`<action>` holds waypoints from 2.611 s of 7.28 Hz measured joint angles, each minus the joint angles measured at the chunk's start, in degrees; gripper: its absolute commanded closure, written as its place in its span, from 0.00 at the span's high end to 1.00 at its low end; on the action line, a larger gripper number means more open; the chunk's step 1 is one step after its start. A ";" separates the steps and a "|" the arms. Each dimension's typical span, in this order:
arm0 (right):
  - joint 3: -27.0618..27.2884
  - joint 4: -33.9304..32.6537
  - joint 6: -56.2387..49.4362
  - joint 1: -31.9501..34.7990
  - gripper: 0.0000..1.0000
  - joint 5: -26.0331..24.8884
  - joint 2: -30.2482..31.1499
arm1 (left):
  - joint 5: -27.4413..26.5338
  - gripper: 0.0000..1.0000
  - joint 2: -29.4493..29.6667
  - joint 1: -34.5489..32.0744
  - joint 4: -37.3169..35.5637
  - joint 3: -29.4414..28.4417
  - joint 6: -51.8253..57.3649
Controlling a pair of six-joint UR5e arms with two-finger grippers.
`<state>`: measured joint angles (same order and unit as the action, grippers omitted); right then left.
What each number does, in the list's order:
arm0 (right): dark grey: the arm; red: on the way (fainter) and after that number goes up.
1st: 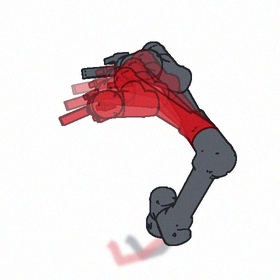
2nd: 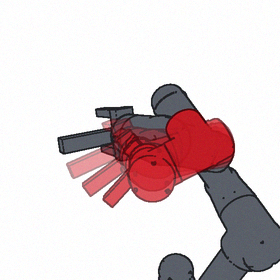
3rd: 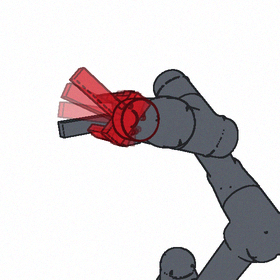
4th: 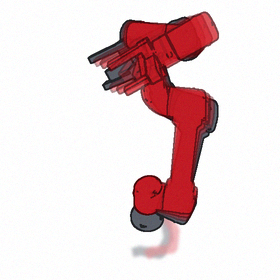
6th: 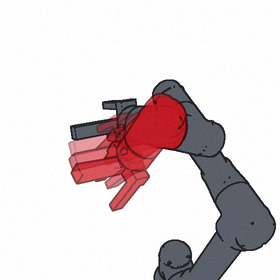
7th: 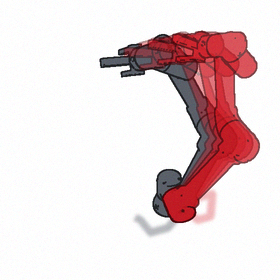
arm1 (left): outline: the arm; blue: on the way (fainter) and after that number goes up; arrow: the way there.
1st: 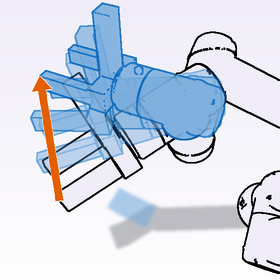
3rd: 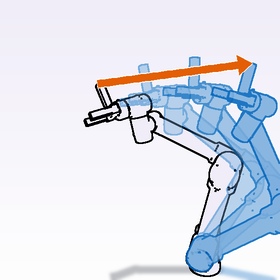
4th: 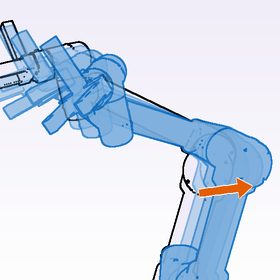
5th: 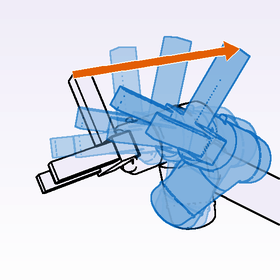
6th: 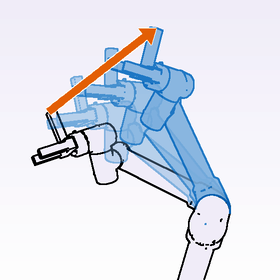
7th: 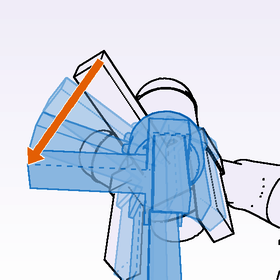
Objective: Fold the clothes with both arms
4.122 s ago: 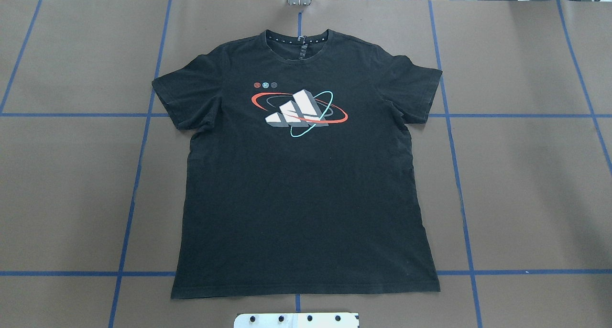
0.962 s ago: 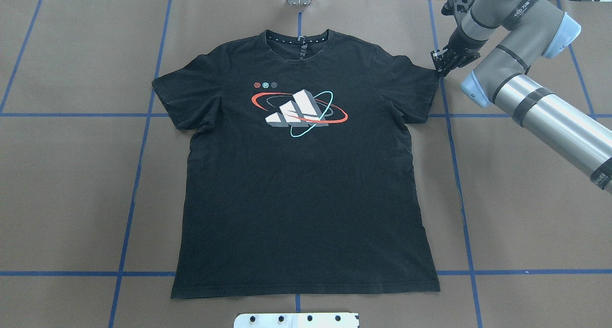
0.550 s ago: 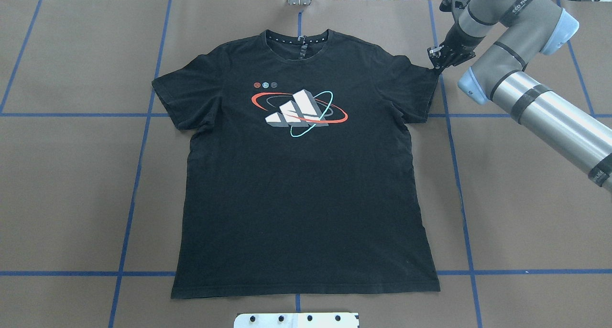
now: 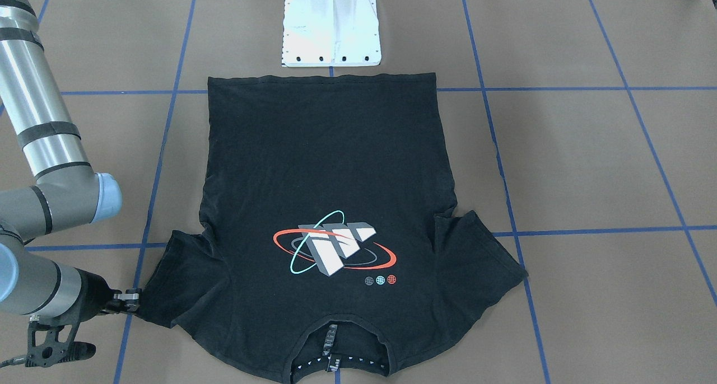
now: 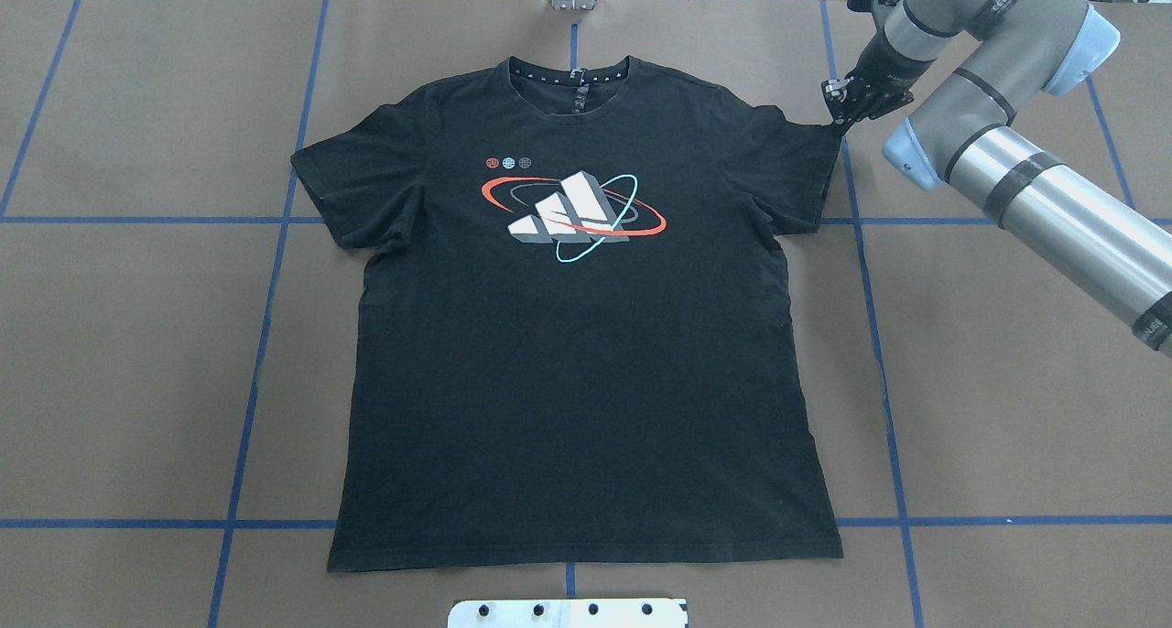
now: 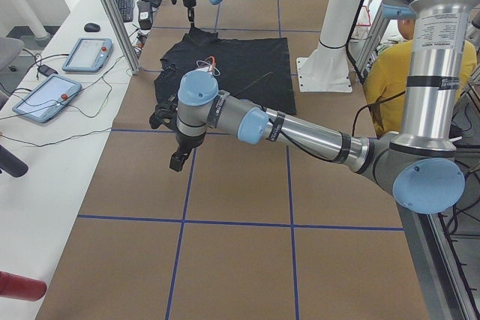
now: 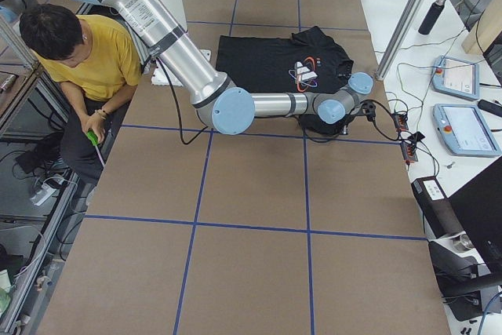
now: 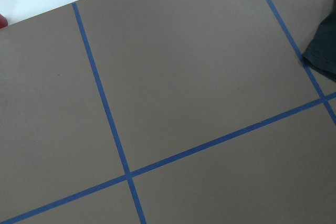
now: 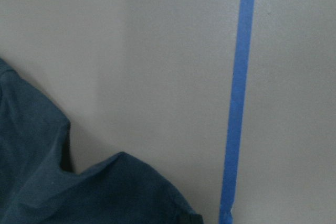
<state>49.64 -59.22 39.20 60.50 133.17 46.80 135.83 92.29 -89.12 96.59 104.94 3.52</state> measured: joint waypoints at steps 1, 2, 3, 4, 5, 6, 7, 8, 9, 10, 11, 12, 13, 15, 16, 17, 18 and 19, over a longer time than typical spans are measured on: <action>2.33 -0.16 2.03 0.09 0.00 1.20 0.35 | 0.18 1.00 0.00 0.00 0.11 -0.10 0.08; 5.63 -0.26 5.88 -0.11 0.00 2.10 0.92 | 0.43 1.00 0.00 0.00 0.57 -0.33 0.21; 9.91 -0.33 11.82 -1.07 0.00 2.50 1.37 | 0.58 1.00 0.07 0.09 1.47 -0.67 0.25; 14.02 -0.34 18.70 -3.37 0.00 2.18 1.38 | 0.63 1.00 0.18 0.34 2.30 -1.06 0.23; 16.56 -0.36 25.06 -6.96 0.00 0.26 0.65 | 0.66 1.00 0.26 0.61 3.13 -1.57 0.15; 16.77 -0.37 28.86 -10.26 0.00 -3.34 -0.73 | 0.66 1.00 0.30 0.72 4.32 -2.46 0.11; 15.41 -0.29 30.29 -12.17 0.00 -6.56 -2.13 | 0.67 1.00 0.33 0.75 5.73 -3.41 0.13; 13.49 -0.16 30.72 -13.07 0.00 -8.24 -3.38 | 0.69 1.00 0.34 0.78 6.71 -4.02 0.20; 11.44 -0.08 30.84 -13.45 0.00 -9.05 -4.71 | 0.89 1.00 0.41 0.93 7.29 -4.41 0.20; 9.48 -0.04 30.90 -13.64 0.69 -9.39 -6.19 | 1.54 1.00 0.82 1.68 8.45 -5.30 -0.72; 7.44 0.03 30.92 -13.91 1.00 -9.72 -7.76 | 2.34 0.99 2.32 3.76 10.91 -7.12 -3.88; 6.22 0.15 31.08 -14.46 1.00 -10.31 -8.83 | 2.71 0.99 4.64 7.23 14.33 -9.20 -9.48; 6.32 0.20 31.74 -15.19 1.00 -10.97 -9.36 | 2.77 1.00 7.23 11.65 18.11 -11.47 -16.46; 11.25 0.14 33.19 -15.96 1.00 -11.26 -7.78 | 2.41 1.00 13.20 19.62 23.72 -17.21 -27.57; 15.96 0.01 33.64 -16.11 1.00 -11.23 -4.95 | 1.58 1.00 15.98 22.14 26.68 -21.09 -30.32; 22.09 -0.11 34.09 -16.39 1.00 -11.17 -0.69 | 0.43 0.99 18.69 23.37 30.42 -26.27 -31.87; 28.43 -0.16 34.41 -16.70 1.00 -11.15 4.10 | -0.98 0.99 20.95 24.46 34.53 -31.24 -32.55; 34.21 -0.17 34.55 -16.88 1.00 -11.15 8.70 | -2.65 0.91 23.64 26.12 39.06 -36.64 -32.82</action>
<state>83.85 -59.38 73.75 43.62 122.01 55.50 133.17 115.93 -63.00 135.65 68.30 -29.31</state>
